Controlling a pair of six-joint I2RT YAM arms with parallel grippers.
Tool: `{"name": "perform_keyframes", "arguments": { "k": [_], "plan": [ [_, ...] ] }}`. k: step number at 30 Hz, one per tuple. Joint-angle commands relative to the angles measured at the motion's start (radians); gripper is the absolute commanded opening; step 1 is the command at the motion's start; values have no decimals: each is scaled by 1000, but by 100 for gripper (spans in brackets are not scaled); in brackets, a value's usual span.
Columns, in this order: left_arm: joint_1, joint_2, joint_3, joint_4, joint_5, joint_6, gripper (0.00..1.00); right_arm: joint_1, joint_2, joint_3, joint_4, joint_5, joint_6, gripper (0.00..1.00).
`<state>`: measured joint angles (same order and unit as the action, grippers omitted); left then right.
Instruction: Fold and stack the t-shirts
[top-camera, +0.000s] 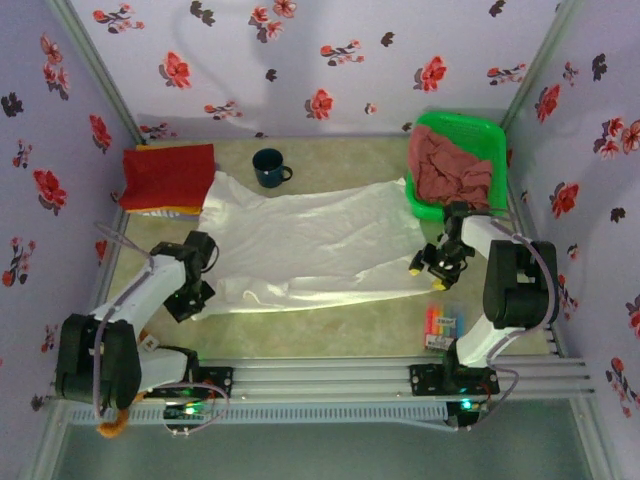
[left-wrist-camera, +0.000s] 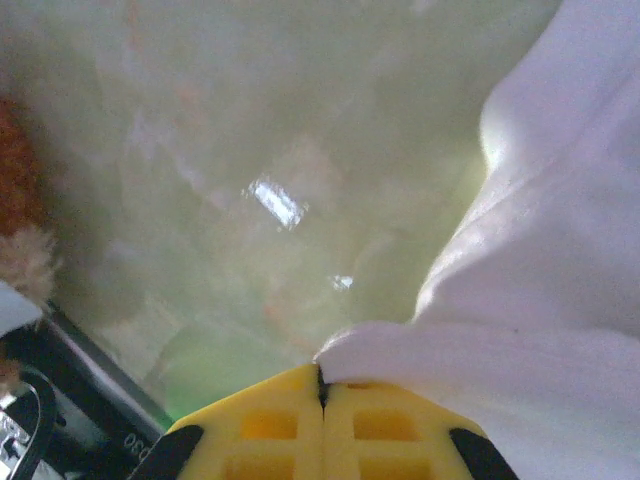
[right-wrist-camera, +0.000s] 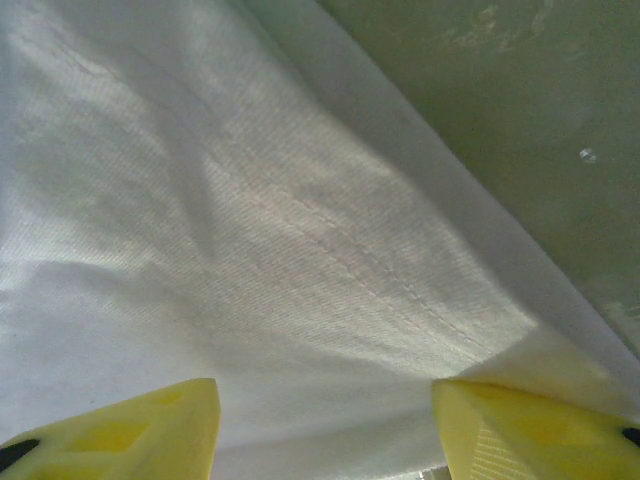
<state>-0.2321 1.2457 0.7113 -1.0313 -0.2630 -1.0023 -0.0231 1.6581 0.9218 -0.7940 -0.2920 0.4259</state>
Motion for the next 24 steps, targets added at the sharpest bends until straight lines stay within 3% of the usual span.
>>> {"name": "perform_keyframes", "arguments": {
  "k": [1,6,9,14,17,21,24],
  "plan": [
    [-3,36,-13,25,-103,42,0,-20,29,-5,5,88,-18,61],
    [-4,65,-52,86,-47,14,0,-17,6,5,3,32,-9,61],
    [-3,74,-81,101,-47,11,5,-14,0,11,-5,49,-12,61],
    [-4,95,-87,142,-17,29,3,-18,45,23,-6,97,-24,61],
    [-24,95,-65,87,39,2,12,-23,57,48,-17,107,-33,61],
    [-49,-31,-73,59,7,-39,30,-23,38,60,-27,102,-34,61],
    [-41,-72,-26,18,-22,-23,37,-22,29,57,-29,82,-33,61]
  ]
}}
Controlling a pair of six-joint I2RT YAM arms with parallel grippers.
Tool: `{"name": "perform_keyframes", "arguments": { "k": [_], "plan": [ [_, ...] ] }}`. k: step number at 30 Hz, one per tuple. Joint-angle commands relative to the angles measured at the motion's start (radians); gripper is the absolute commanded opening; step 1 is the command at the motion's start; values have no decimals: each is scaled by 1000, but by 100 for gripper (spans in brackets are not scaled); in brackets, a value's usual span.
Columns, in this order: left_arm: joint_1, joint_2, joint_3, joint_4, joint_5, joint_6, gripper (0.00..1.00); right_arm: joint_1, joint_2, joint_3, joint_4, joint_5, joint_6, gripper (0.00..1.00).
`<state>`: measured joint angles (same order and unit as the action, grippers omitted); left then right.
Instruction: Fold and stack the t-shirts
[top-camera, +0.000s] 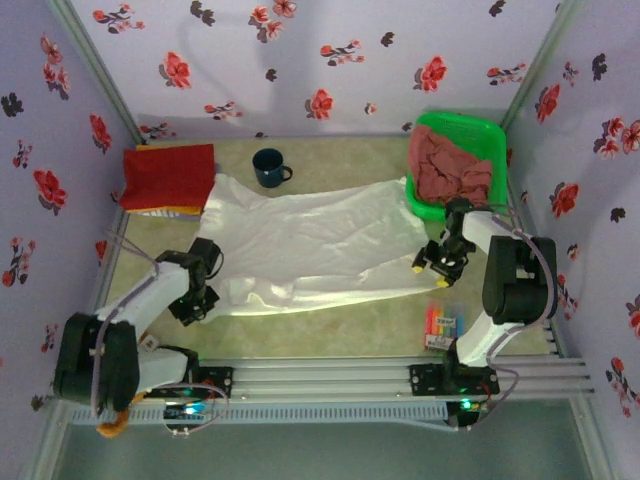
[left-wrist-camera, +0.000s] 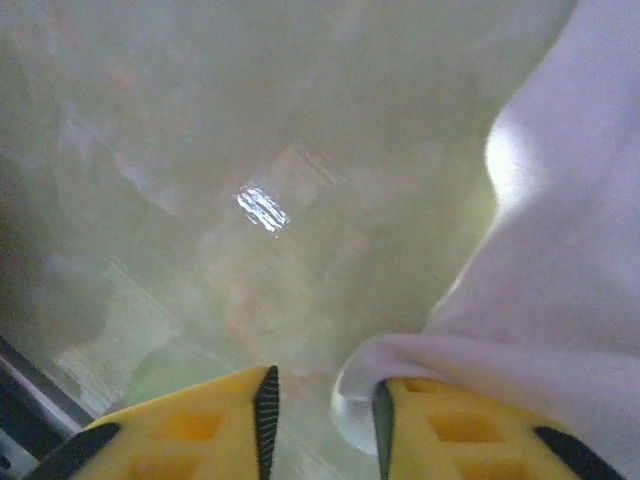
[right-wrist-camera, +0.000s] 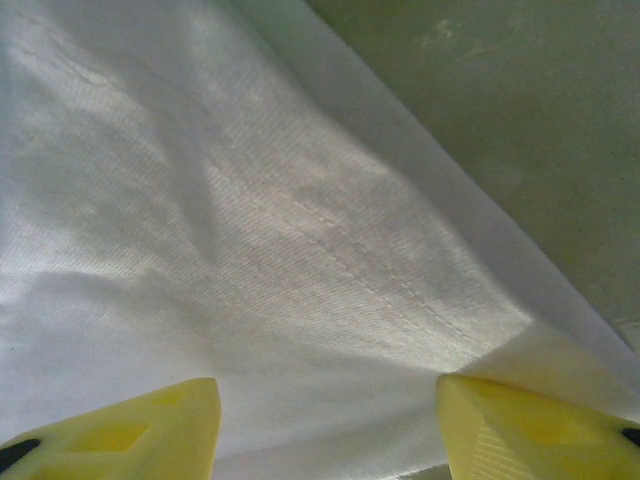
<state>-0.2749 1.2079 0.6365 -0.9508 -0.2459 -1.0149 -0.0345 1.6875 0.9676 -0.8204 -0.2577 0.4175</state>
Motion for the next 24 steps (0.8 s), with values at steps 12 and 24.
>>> {"name": "perform_keyframes", "arguments": {
  "k": [12,24],
  "plan": [
    [25,-59,143,-160,-89,76,58,11,-87,45,-59,25,-22,63],
    [-95,-92,307,-164,108,199,55,209,-259,157,-204,69,104,64]
  ]
}}
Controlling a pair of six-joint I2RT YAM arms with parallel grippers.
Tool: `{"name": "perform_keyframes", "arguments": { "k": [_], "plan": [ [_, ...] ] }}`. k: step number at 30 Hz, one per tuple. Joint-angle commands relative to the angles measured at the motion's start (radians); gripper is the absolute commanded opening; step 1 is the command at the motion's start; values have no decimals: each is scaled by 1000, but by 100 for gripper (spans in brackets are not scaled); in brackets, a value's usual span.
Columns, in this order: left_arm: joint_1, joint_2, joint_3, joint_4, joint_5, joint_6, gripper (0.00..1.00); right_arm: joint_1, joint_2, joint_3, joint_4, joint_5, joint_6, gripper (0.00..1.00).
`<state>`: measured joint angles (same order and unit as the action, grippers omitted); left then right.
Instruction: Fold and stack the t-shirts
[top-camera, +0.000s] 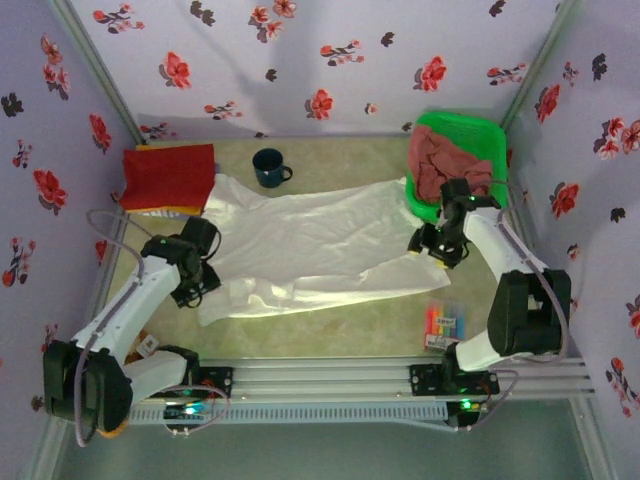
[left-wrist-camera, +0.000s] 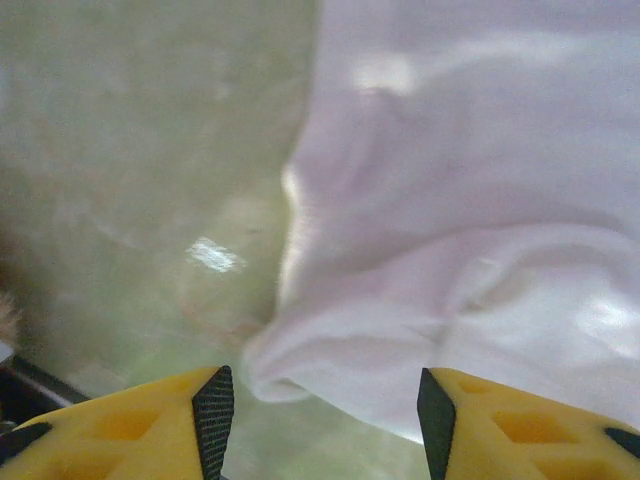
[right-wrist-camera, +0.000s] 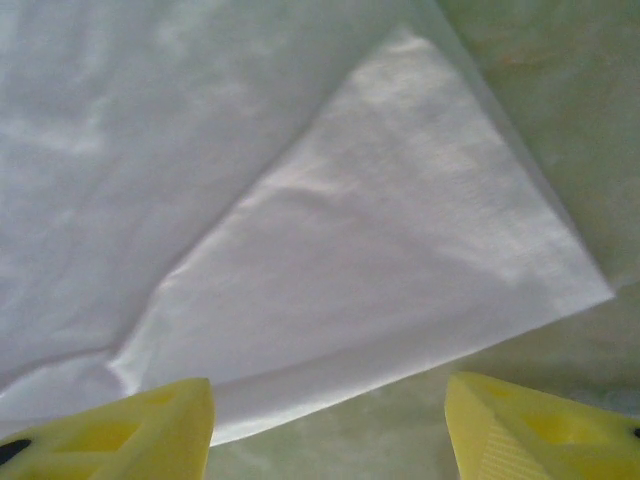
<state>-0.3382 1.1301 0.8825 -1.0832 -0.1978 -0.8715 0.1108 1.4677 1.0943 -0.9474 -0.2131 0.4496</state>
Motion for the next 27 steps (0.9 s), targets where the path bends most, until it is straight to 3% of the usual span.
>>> {"name": "perform_keyframes", "arguments": {
  "k": [1,8,15,20,27],
  "plan": [
    [-45,-12,70,-27,82,53,54,96,-49,32,-76,24,97,64],
    [-125,-8,-50,188,251,-8,48,402,-73,-32,114,-23,359,63],
    [-174,-8,-200,305,274,-16,46,675,44,-74,405,-76,605,61],
    [-168,-18,-269,352,224,12,41,768,163,-41,507,-114,679,58],
    [-143,9,-319,423,244,21,40,824,270,-60,679,-198,769,55]
  ]
}}
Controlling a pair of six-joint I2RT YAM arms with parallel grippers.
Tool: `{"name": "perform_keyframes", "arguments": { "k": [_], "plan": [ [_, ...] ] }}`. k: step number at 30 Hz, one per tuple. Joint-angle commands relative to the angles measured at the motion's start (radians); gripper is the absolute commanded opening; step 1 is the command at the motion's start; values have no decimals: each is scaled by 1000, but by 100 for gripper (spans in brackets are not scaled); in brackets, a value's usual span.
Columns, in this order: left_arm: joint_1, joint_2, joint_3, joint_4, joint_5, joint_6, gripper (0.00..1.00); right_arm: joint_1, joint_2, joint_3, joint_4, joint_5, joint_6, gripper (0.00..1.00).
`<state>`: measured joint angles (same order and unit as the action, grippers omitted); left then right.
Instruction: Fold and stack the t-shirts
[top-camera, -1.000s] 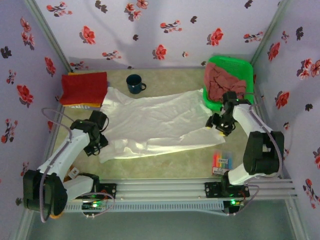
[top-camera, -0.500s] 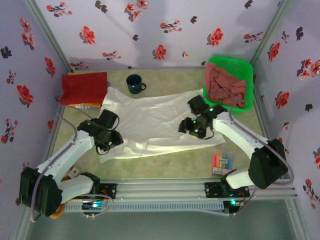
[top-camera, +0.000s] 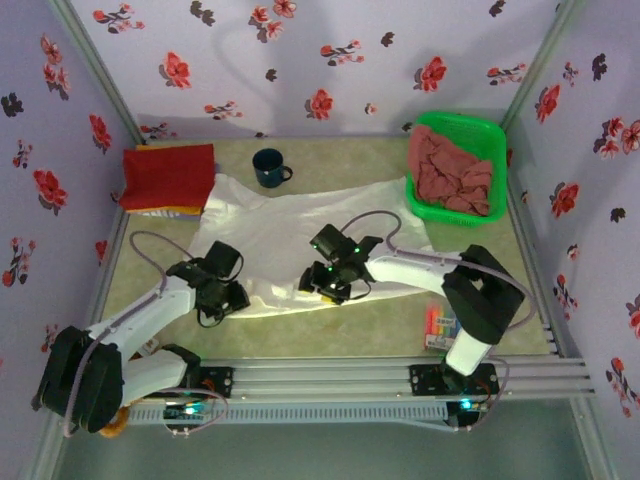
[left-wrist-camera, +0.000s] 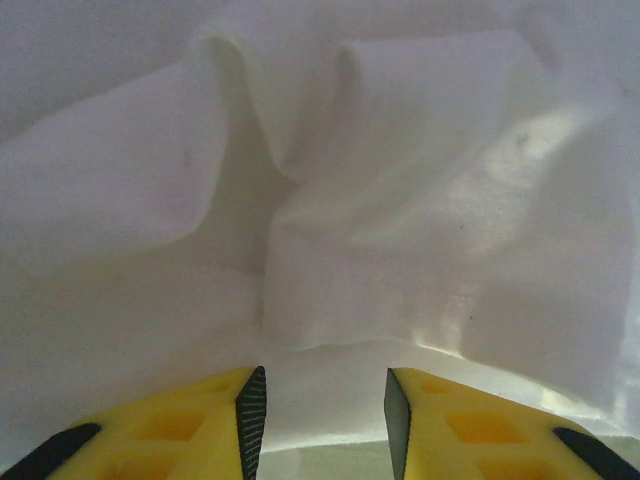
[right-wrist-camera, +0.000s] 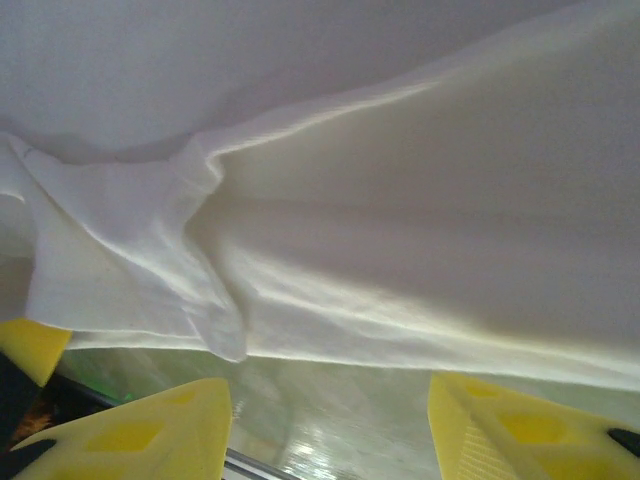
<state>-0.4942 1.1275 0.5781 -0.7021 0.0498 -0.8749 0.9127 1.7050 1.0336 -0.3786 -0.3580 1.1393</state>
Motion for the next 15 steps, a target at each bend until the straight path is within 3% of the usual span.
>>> {"name": "perform_keyframes", "arguments": {
  "k": [1,9,15],
  "plan": [
    [16,15,-15,43,-4,33,40,26,45,5,121,-61,83,55],
    [76,26,-7,57,17,113,35,32,86,24,142,-92,95,51],
    [86,84,15,49,60,132,19,48,125,32,204,-123,132,50]
  ]
}}
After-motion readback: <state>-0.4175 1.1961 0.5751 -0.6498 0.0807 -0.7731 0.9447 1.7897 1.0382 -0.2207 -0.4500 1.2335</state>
